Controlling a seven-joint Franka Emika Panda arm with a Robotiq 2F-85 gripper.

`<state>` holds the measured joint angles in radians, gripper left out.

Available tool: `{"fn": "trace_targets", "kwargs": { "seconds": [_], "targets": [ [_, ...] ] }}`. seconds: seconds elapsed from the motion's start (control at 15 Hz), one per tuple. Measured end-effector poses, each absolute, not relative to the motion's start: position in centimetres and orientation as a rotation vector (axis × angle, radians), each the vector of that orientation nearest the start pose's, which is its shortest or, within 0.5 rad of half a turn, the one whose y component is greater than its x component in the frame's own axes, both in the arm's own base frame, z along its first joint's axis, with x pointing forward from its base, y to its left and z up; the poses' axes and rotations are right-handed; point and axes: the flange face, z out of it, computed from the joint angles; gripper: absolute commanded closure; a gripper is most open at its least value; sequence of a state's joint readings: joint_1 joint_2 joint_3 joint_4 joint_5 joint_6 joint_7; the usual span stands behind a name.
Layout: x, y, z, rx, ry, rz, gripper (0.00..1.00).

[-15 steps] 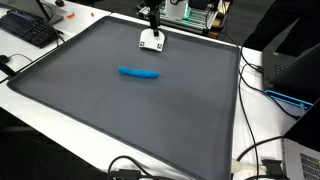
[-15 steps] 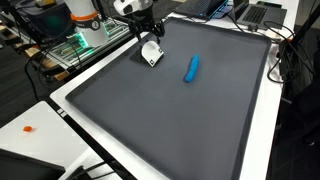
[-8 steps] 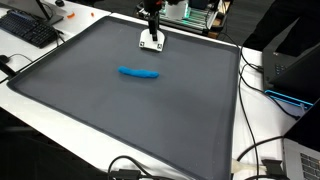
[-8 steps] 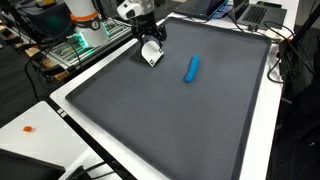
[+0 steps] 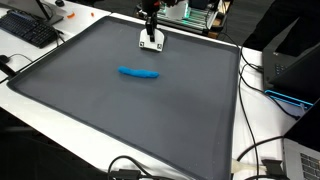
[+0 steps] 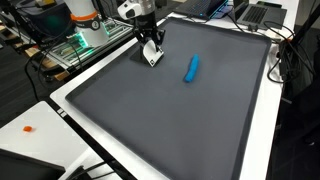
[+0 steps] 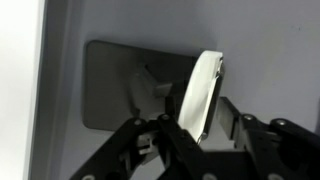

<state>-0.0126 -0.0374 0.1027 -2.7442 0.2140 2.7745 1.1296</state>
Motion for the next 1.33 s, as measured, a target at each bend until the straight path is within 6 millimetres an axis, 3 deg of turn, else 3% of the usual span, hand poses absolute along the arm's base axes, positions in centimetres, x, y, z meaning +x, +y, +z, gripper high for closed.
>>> {"fn": "trace_targets", "kwargs": {
  "seconds": [0.13,0.2,0.87,1.33],
  "targets": [
    [40.2,2.5,23.6,-2.47,1.779,-0.029,0.97],
    [40.2,2.5,23.7,-2.463,1.787,-0.035,1.0],
    [41.2,1.7,24.7,-2.372,1.868,-0.076,0.99],
    [42.8,3.2,29.8,-2.475,1.726,-0.076,0.99]
  ]
}}
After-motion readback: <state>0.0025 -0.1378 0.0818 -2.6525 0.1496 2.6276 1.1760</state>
